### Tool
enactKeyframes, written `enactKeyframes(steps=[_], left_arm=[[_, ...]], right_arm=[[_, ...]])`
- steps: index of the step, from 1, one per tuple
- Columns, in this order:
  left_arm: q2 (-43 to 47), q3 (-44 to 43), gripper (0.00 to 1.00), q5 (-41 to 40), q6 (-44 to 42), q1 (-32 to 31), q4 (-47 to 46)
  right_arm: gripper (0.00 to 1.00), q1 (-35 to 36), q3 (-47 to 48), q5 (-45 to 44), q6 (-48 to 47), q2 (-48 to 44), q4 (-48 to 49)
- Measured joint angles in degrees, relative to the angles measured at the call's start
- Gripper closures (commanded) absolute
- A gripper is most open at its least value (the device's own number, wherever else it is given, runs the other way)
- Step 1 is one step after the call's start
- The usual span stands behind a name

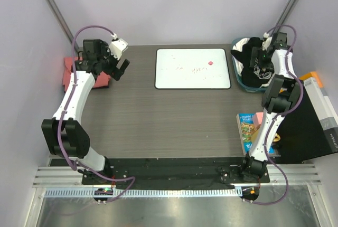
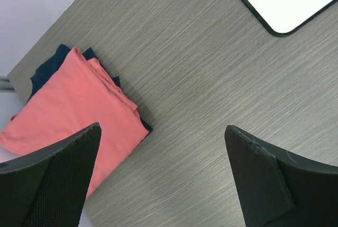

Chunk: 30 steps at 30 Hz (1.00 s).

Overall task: Fold and stack the t-shirts
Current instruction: Grab crumpled tshirt from bin with the right arm

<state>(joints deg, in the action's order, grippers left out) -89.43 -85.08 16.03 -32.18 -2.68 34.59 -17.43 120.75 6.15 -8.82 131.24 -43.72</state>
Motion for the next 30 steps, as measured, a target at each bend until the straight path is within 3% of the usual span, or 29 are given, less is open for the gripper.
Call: enactKeyframes(steps=[1, 2, 4, 5, 16, 24, 30], left_arm=[[0.2, 0.0, 0.0, -0.1, -0.3, -0.3, 0.0], [0.4, 0.0, 0.0, -0.2, -0.6, -0.5, 0.0], [0.8, 0.0, 0.0, -0.5, -1.2, -1.1, 0.0], [1.0, 0.0, 0.0, -0.5, -1.4, -1.3, 0.0], [3.3, 1.0, 0.06, -1.8, -0.9, -1.9, 0.0], [3.8, 1.8, 0.06, -1.8, 0.4, -4.6, -0.1], [2.7, 1.8, 0.09, -2.0, 0.7, -6.6, -0.7]], right_arm=[[0.26, 0.2, 0.0, 0.5, -0.1, 1.0, -0.4], [0.54, 0.5, 0.0, 1.1, -0.5, 2.0, -0.5], [0.9, 0.8, 0.0, 1.7, -1.7, 2.7, -0.7], [0.99, 0.8, 0.2, 2.1, -1.9, 2.7, -0.9], [0.99, 2.5, 5.3, 0.9, -2.1, -0.1, -3.8], [0.99, 7.4, 13.0, 0.8, -6.0, -12.3, -2.8], [0.99, 14.1, 12.5, 2.9, -10.9, -22.0, 3.4]])
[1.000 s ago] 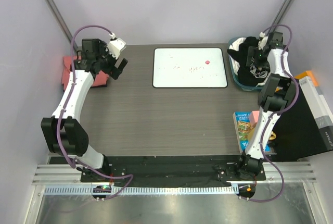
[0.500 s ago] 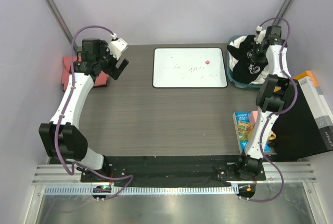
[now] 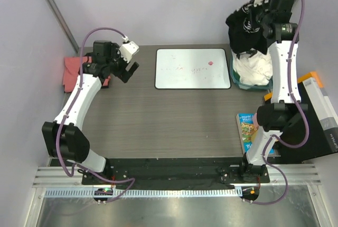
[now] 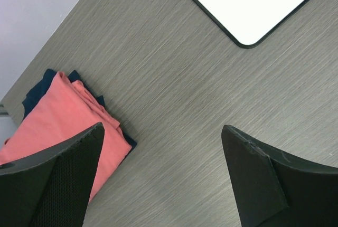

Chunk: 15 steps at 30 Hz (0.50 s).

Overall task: Fold and stack the t-shirts
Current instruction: Grab crumpled tshirt from bin with the right arm, then move the tshirt to the center of the board

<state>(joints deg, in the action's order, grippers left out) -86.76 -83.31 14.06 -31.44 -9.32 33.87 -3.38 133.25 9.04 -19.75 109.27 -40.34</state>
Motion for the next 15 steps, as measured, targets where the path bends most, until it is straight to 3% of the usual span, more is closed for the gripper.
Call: enactKeyframes(steps=[8, 9, 10, 11, 12, 15], left_arm=[[-1.7, 0.0, 0.14, -2.7, 0.2, -2.5, -3.8], [-1.8, 0.0, 0.14, -3.1, 0.2, -2.8, -4.5], [-1.9, 0.0, 0.14, -3.6, 0.2, -3.0, -5.0], [-2.0, 0.0, 0.14, -3.8, 0.3, -3.2, -5.4], [-2.0, 0.0, 0.13, -4.1, 0.4, -3.4, -5.9], [-2.0, 0.0, 0.08, -4.7, 0.5, -3.6, -7.5]], right_arm=[[0.96, 8.3, -0.9, 11.3, -3.6, -4.9, 5.4], [0.89, 8.9, -1.1, 12.7, -3.7, -5.3, 5.9], [0.49, 9.2, -2.0, 13.9, -3.8, -6.0, 6.4], [0.21, 9.4, -3.5, 14.8, -4.0, -7.0, 6.9], [0.03, 9.5, -5.2, 15.1, -4.0, -7.9, 7.3], [0.0, 9.5, -14.2, 12.1, -6.6, -12.2, 9.4]])
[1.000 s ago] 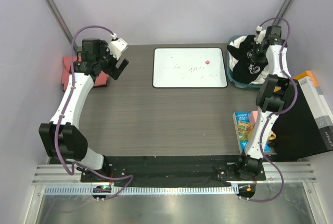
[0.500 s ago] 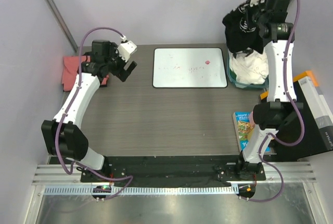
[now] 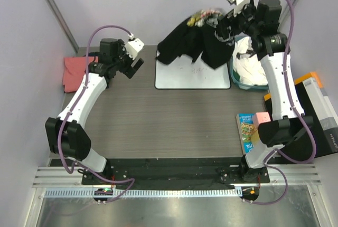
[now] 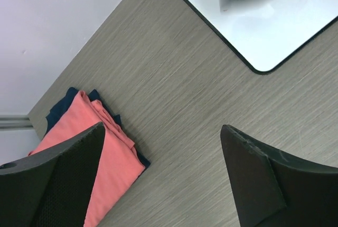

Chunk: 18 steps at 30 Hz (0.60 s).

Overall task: Fold and stack the t-shirts
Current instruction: Move the tshirt to the center of the board

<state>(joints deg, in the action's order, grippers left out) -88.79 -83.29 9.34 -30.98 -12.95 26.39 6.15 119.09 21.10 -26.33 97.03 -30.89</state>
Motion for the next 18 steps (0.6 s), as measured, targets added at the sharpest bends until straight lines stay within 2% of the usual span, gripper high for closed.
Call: enactKeyframes(steps=[4, 7, 13, 18], left_arm=[[-0.6, 0.3, 0.06, -0.6, -0.2, -0.5, -1.2], [-2.2, 1.0, 0.06, -0.9, -1.6, -1.3, -1.6], [-9.1, 1.6, 0.05, -1.0, -8.7, -5.9, 0.5], [-13.3, 5.2, 0.05, -0.7, -15.1, -11.2, 2.4]], right_arm=[[0.0, 0.1, -11.0, -8.6, -4.4, -1.3, 0.5], [0.0, 0.0, -17.6, -11.9, -6.1, 0.5, -1.5], [0.0, 0.9, -22.1, -9.5, -10.1, 2.2, -11.8], [0.0, 4.2, -24.7, -6.8, -13.9, 2.1, -14.9]])
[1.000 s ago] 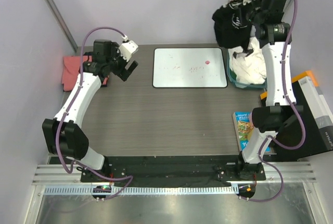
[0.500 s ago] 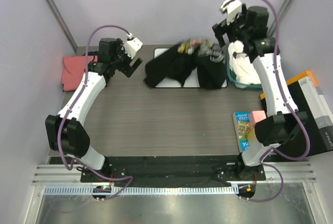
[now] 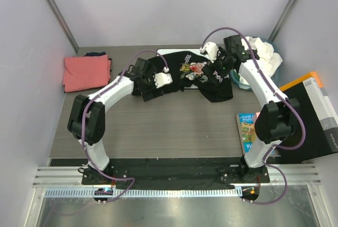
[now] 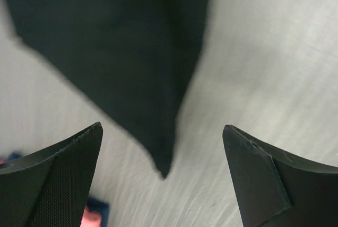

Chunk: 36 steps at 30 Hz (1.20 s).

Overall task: Fold and stack the t-shirts
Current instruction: Move the tshirt to the center of the board, then flatten out the tshirt

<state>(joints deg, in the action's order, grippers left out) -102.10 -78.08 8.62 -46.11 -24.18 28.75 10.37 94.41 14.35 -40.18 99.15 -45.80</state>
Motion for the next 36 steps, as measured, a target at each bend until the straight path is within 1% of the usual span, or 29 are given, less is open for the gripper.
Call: enactKeyframes(steps=[3, 8, 12, 13, 15, 21, 23, 27, 36], left_arm=[[-1.5, 1.0, 0.06, 0.2, -2.1, -1.3, 1.2], [-2.4, 1.4, 0.07, -0.4, -4.0, -0.8, 1.1], [-2.4, 4.5, 0.11, -3.6, -4.1, -0.8, -2.4], [-2.5, 5.2, 0.13, -4.5, -4.1, -0.8, -2.8], [-2.7, 5.8, 0.14, -5.9, -4.2, -0.7, -2.9], [-2.7, 7.8, 0.16, -7.9, -5.6, 2.1, -3.7], [-2.6, 8.6, 0.2, -7.7, -6.4, 3.9, -3.4], [-2.6, 9.0, 0.34, -6.9, -8.0, 6.4, -3.1], [-2.6, 8.2, 0.35, -1.2, -8.8, 6.6, -0.8]], right_arm=[[0.0, 1.3, -2.9, 1.1, -1.0, 0.0, -1.3], [0.0, 2.1, -4.7, 1.6, -1.6, 0.0, -1.9], [0.0, 2.4, -4.7, 1.7, -1.2, 0.0, -1.1], [0.0, 2.5, -4.7, 1.8, -1.0, 0.0, -1.0], [0.0, 2.7, -4.7, 1.8, -0.8, 0.0, -0.8], [0.0, 2.8, -4.7, 1.7, -0.4, -0.2, -0.5], [0.0, 2.8, -4.7, 1.7, -0.3, -0.2, -0.2], [0.01, 2.9, -4.7, 1.7, -0.1, -0.2, 0.5], [0.01, 3.0, -4.7, 1.2, 0.0, -0.2, 1.2]])
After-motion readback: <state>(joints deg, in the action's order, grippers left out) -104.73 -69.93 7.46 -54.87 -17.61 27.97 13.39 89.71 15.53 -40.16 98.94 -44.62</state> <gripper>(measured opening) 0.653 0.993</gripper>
